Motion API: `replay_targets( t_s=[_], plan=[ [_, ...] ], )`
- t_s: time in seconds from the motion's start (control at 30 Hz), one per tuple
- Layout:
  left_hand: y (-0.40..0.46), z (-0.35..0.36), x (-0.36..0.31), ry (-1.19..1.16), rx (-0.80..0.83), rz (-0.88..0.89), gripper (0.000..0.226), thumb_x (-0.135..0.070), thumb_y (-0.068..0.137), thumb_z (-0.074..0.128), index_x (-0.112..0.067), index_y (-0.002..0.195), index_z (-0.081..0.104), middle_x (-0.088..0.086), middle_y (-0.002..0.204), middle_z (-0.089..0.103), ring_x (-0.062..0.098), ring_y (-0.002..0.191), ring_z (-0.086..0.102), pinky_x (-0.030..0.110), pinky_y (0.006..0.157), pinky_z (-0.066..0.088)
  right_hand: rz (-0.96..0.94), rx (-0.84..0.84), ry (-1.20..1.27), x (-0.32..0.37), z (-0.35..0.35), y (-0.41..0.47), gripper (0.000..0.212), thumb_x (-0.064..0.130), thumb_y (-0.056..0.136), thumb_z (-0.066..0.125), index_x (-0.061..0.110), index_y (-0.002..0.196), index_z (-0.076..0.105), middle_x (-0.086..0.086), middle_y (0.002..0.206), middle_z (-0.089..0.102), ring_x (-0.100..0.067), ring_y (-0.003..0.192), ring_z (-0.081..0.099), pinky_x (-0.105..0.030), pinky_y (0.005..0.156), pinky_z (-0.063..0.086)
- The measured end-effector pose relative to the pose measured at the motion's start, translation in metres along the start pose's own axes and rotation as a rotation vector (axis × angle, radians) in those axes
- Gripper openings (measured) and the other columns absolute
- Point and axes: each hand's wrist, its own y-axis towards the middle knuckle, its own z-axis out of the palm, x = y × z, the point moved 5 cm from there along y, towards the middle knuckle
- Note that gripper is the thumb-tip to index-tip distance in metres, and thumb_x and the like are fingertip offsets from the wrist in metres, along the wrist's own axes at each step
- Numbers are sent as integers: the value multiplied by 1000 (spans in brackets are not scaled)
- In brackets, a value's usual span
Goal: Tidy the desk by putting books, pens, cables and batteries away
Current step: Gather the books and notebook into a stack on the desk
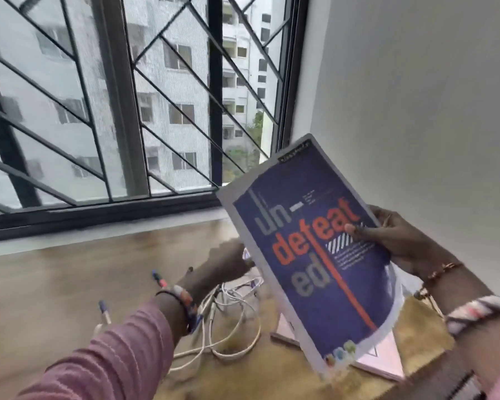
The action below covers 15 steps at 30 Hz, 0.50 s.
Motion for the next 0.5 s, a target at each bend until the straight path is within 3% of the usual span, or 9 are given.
replay_targets(
  t_s=[0.03,0.1,0.17,0.27,0.33,0.37,0.43,0.5],
  plan=[
    [-23,0,-37,83,99,52,68,-57,82,51,-32,141,29,9,147,34,30,133,34,48,104,30,7,-54,16,-5,-7,1,73,43,26,93,12,88,72,-4,83,74,-12,71,68,-20,62,54],
    [-42,42,-32,280,284,133,80,-71,79,40,-41,145,7,13,157,2,33,144,2,58,111,5,30,-140,14,-14,-17,3,81,45,22,92,11,92,69,-2,81,74,-12,70,69,-18,60,54],
    [-53,66,-25,320,246,157,80,-76,77,32,-45,143,0,10,156,-9,33,144,-10,63,108,-9,74,-188,31,-26,-25,5,74,37,28,92,9,92,67,-1,78,74,-17,70,69,-18,58,54],
    [-52,61,-6,332,140,106,78,-79,77,23,-42,144,7,2,157,-6,31,144,-11,63,104,-18,163,-242,23,-48,-28,7,87,42,13,92,9,89,68,-3,77,74,-17,67,69,-20,56,55],
    [-54,51,18,365,36,79,82,-83,72,10,-42,142,21,1,157,7,36,144,3,63,101,-15,209,-249,22,-60,-21,9,93,43,6,91,8,88,68,-5,76,74,-14,65,69,-20,53,54],
    [-56,48,31,404,41,50,78,-81,74,9,-43,136,36,3,152,26,40,139,23,63,101,-7,237,-237,32,-66,-16,12,85,38,15,93,7,89,68,-5,74,73,-14,62,69,-21,50,53],
    [-66,34,54,450,40,-59,70,-78,74,22,-38,115,62,3,129,59,36,118,55,63,101,5,301,-208,89,-75,-1,18,45,11,55,86,4,95,66,-4,67,72,-12,56,67,-20,48,53],
    [-73,26,76,387,62,-141,80,-76,69,19,-34,128,52,3,141,47,34,132,40,67,99,-18,360,-196,118,-85,15,24,25,-8,74,66,3,96,64,-2,62,71,-11,52,66,-19,48,53]
  ],
)
